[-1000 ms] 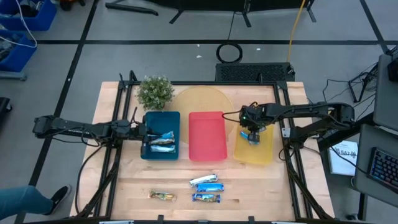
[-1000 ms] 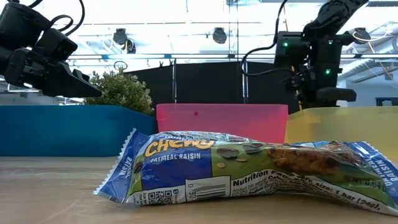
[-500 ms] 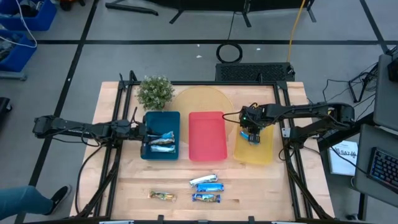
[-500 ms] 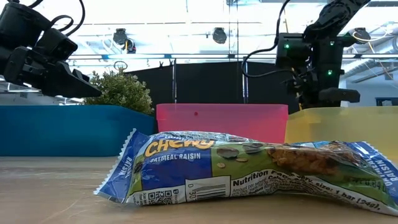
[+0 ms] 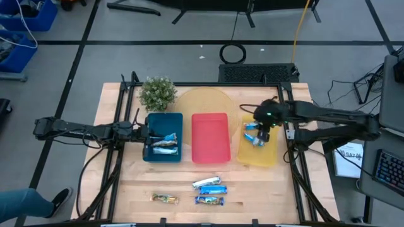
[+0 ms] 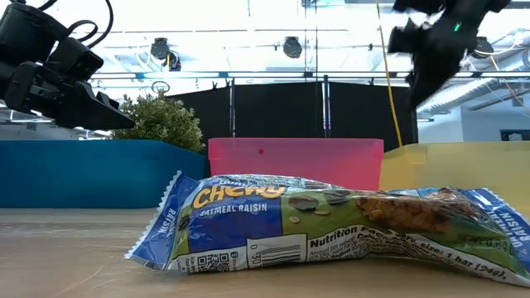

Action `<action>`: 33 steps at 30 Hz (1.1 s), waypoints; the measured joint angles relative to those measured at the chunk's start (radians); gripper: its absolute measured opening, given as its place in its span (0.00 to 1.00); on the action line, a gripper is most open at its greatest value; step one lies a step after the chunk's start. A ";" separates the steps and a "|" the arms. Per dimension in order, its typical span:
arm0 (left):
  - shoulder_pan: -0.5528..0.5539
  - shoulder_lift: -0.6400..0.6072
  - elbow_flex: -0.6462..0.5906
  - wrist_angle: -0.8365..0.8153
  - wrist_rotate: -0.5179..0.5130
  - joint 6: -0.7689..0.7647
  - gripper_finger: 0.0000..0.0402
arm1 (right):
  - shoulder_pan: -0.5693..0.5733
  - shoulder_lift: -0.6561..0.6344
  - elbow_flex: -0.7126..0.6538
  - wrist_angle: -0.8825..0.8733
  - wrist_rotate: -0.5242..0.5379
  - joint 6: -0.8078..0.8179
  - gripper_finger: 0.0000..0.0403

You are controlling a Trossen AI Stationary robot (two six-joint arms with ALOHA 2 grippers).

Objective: Pick and place Granola Bars by type
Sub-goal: Put the yellow granola bar into the blue bin

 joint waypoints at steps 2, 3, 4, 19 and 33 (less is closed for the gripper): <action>0.000 0.000 0.000 0.000 0.000 0.003 0.11 | 0.040 -0.078 -0.013 0.057 -0.029 0.009 0.21; 0.000 0.000 0.000 0.000 0.000 0.003 0.11 | 0.063 -0.115 -0.024 0.089 -0.039 0.012 0.16; 0.000 0.000 0.000 0.000 0.000 0.003 0.11 | 0.086 -0.151 -0.038 0.131 -0.042 0.014 0.11; -0.030 0.000 0.000 0.011 0.002 -0.012 0.11 | 0.405 -0.356 -0.520 0.999 0.141 -0.091 0.00; -0.507 0.239 0.384 -0.208 -0.337 -0.110 0.11 | 0.460 -0.360 -0.763 1.312 0.251 -0.150 0.00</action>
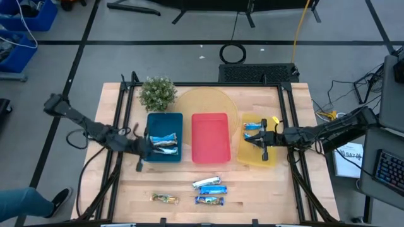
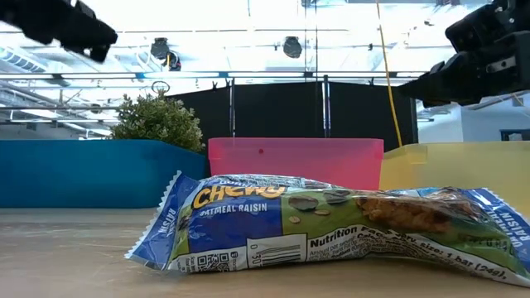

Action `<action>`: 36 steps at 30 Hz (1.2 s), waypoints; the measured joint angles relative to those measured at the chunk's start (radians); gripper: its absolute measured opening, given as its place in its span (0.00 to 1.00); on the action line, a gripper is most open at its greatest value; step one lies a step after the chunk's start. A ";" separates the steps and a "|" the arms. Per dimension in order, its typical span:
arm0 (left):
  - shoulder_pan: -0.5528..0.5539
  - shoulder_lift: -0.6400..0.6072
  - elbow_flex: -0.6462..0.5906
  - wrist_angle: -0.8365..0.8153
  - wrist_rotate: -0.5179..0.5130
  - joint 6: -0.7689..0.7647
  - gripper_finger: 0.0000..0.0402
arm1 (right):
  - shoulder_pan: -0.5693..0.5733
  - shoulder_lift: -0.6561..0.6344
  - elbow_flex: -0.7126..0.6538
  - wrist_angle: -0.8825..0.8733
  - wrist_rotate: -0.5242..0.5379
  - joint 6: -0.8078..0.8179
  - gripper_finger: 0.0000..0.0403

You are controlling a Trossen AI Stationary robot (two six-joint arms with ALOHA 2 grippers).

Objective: Pick and place Granola Bars by type
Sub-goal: Put the yellow granola bar into the blue bin

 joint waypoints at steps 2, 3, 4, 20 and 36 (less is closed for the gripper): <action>-0.064 0.106 0.081 -0.076 -0.080 -0.022 0.12 | 0.000 0.000 0.000 0.000 -0.002 0.003 0.00; -0.091 0.161 0.119 -0.115 -0.104 -0.039 0.13 | 0.000 0.000 0.000 -0.001 -0.002 0.003 0.00; -0.115 0.217 0.159 -0.150 -0.121 -0.059 0.14 | 0.000 0.000 0.000 -0.001 -0.002 0.003 0.00; -0.207 0.967 0.760 -0.851 0.338 -0.418 0.71 | 0.000 0.000 0.000 -0.005 -0.004 0.005 0.00; -0.245 1.086 0.799 -0.724 0.377 -0.546 0.73 | 0.000 0.000 0.000 -0.027 -0.004 -0.006 0.00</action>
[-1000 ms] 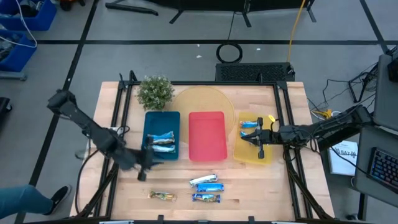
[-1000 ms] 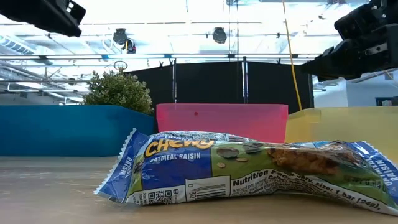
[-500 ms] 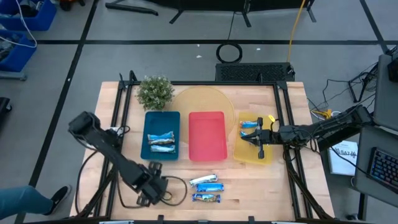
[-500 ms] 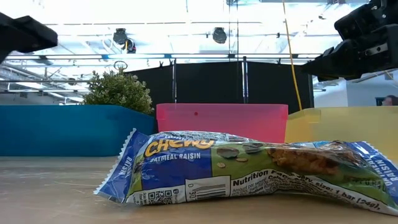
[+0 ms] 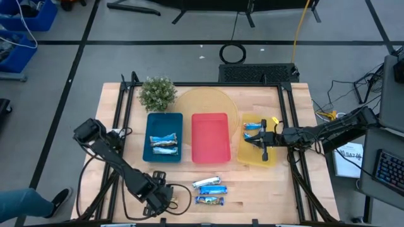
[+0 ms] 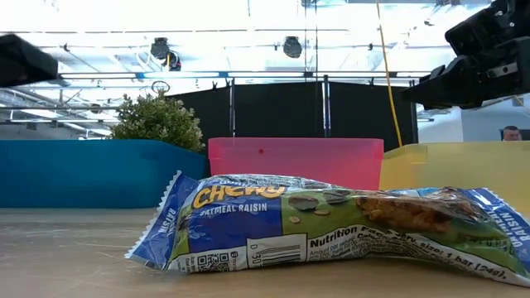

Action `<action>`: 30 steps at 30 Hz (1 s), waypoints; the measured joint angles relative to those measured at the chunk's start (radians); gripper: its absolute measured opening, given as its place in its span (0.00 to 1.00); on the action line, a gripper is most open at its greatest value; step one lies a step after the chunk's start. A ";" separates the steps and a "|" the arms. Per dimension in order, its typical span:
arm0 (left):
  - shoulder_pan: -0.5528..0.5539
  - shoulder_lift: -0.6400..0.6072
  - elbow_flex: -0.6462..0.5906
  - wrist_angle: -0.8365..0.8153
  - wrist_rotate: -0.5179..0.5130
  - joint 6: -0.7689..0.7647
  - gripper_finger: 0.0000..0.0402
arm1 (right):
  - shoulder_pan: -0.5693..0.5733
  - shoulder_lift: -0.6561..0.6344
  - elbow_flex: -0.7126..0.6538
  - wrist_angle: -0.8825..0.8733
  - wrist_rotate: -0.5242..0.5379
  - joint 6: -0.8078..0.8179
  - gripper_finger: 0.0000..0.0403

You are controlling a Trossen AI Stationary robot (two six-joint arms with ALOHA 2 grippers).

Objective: Pick and place Granola Bars by type
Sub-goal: Put the yellow granola bar into the blue bin

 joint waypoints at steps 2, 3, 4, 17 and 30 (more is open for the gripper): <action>-0.002 0.000 -0.020 0.029 -0.006 -0.010 0.70 | 0.000 0.000 0.000 0.000 0.000 -0.004 0.00; -0.004 0.000 -0.028 0.041 -0.007 -0.012 0.68 | 0.000 0.000 0.000 0.001 0.000 -0.005 0.00; -0.007 0.000 -0.035 0.057 -0.007 -0.012 0.67 | 0.000 0.000 0.000 0.001 0.000 -0.006 0.00; 0.001 0.070 -0.094 0.170 -0.019 0.008 0.50 | 0.000 0.000 0.000 0.003 0.000 -0.008 0.00; 0.023 -0.044 -0.101 0.060 -0.017 0.055 0.06 | 0.000 0.000 0.000 0.004 0.001 -0.007 0.00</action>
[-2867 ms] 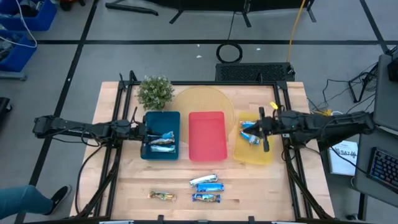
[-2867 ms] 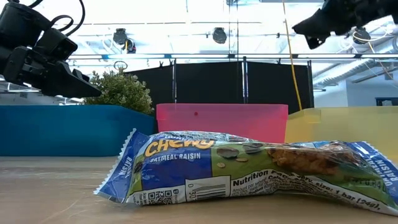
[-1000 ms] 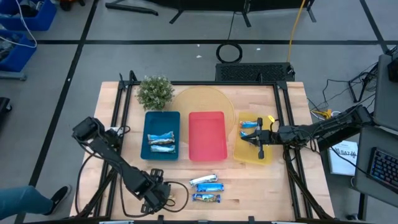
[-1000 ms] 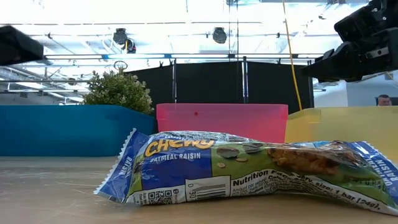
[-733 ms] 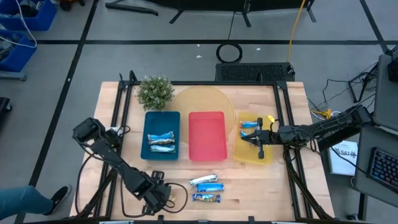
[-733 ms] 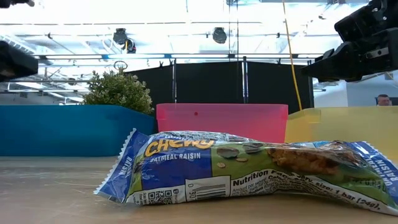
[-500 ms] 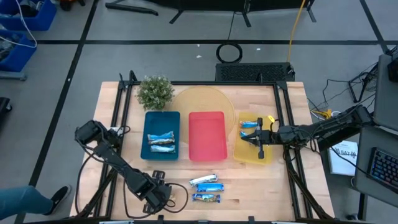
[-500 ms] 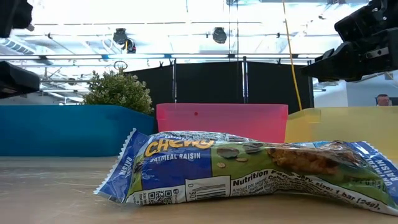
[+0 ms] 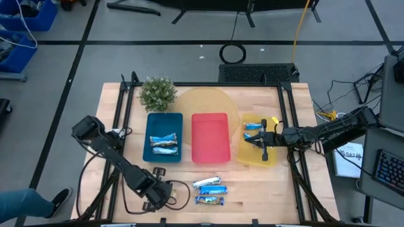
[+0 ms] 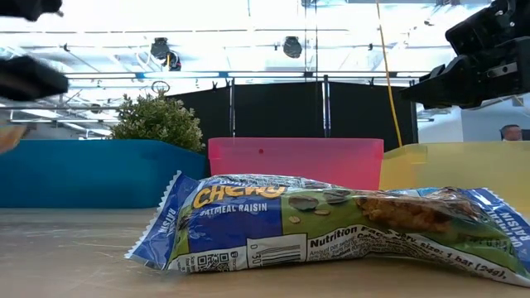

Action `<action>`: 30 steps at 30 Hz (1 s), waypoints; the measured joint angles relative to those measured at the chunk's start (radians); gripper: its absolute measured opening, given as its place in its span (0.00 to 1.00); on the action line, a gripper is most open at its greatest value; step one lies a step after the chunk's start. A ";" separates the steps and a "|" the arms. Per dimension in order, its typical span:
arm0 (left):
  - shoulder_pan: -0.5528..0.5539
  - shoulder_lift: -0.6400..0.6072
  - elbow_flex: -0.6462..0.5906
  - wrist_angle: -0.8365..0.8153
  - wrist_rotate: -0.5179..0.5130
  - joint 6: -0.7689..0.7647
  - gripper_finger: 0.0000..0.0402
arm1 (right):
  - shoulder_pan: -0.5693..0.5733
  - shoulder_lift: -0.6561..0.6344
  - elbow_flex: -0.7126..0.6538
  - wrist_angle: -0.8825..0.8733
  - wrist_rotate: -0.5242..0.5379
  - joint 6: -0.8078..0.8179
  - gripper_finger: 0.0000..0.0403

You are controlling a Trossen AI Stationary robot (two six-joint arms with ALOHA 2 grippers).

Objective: Pick and place Granola Bars by type
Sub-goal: Put the yellow granola bar into the blue bin

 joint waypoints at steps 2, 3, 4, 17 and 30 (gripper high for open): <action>0.004 -0.040 0.000 -0.036 -0.029 0.006 0.07 | 0.000 0.000 0.000 0.000 0.000 0.000 0.00; 0.004 -0.065 0.000 -0.055 -0.059 0.007 0.09 | 0.000 0.000 0.000 0.000 0.000 0.000 0.00; 0.004 -0.094 0.000 -0.074 -0.095 0.012 0.11 | 0.000 0.000 0.000 0.000 0.000 0.000 0.00; 0.145 -0.510 -0.034 -0.162 -0.499 -0.041 0.04 | 0.000 0.000 0.000 0.003 0.000 0.008 0.00; 0.519 -0.564 -0.179 -0.308 -0.447 0.242 0.04 | 0.000 0.000 0.000 0.006 0.000 -0.002 0.00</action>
